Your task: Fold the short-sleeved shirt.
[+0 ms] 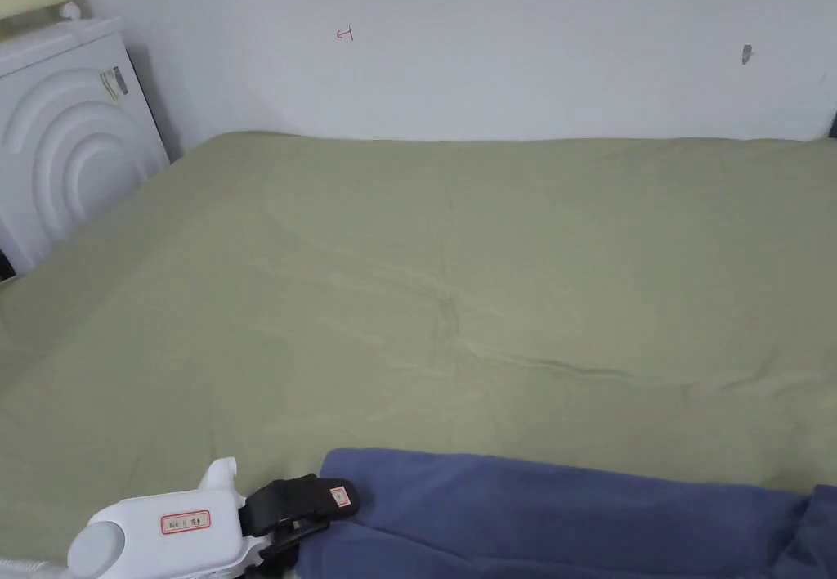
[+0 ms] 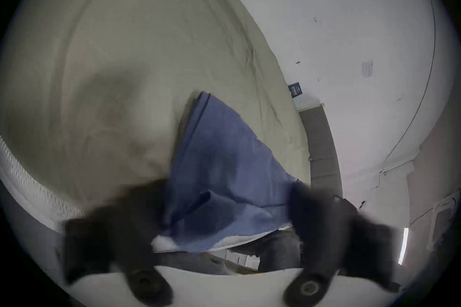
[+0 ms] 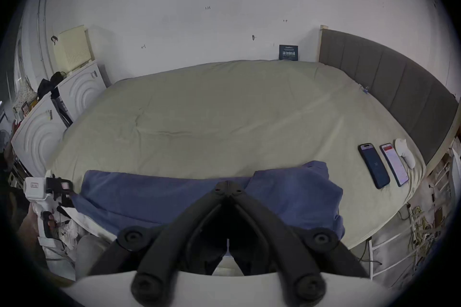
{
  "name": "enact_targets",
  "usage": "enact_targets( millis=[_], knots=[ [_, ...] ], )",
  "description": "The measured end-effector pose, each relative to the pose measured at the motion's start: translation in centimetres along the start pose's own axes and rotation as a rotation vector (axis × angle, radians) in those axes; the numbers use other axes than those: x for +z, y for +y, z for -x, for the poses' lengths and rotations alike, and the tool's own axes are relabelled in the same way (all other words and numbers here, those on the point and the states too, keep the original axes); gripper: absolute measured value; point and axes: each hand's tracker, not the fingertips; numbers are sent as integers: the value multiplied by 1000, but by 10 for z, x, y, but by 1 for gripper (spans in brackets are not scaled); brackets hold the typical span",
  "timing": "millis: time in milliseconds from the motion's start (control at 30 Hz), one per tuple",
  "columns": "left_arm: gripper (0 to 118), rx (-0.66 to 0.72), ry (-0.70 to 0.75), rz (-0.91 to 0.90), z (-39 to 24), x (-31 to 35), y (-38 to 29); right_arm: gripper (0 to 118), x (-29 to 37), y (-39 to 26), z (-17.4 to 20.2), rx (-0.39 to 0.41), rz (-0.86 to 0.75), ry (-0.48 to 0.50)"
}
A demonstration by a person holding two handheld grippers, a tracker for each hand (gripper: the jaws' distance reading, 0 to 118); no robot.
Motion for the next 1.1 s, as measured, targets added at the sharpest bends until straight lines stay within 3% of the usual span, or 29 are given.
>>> enact_targets(
  millis=[33,100,167,267,400,533,767,933,1100],
  knots=[
    [4,-9,2,-11,-5,-2,-2,1,-2,-2,1,-4,6,1],
    [4,-78,171,-13,-8,-16,-4,1,-6,-8,0,-17,19,9],
    [4,2,63,40,2,-26,-7,1,-6,-11,-2,-50,50,44],
    [4,28,69,-21,-7,-18,-10,1,2,-13,-9,-59,41,52],
    [4,-121,-14,-31,-61,1,-5,1,16,-4,-22,-94,8,46],
    [4,-366,-108,-22,-145,-2,-8,1,31,5,-30,-115,-52,48],
    [4,-558,-240,175,-237,-86,-49,1,45,10,-48,-146,-92,33],
    [5,-505,-183,295,-231,-158,-81,1,50,4,-62,-161,-90,12],
    [13,-342,-164,370,-206,-190,-90,1,49,-1,-70,-149,-64,0]
  ],
)
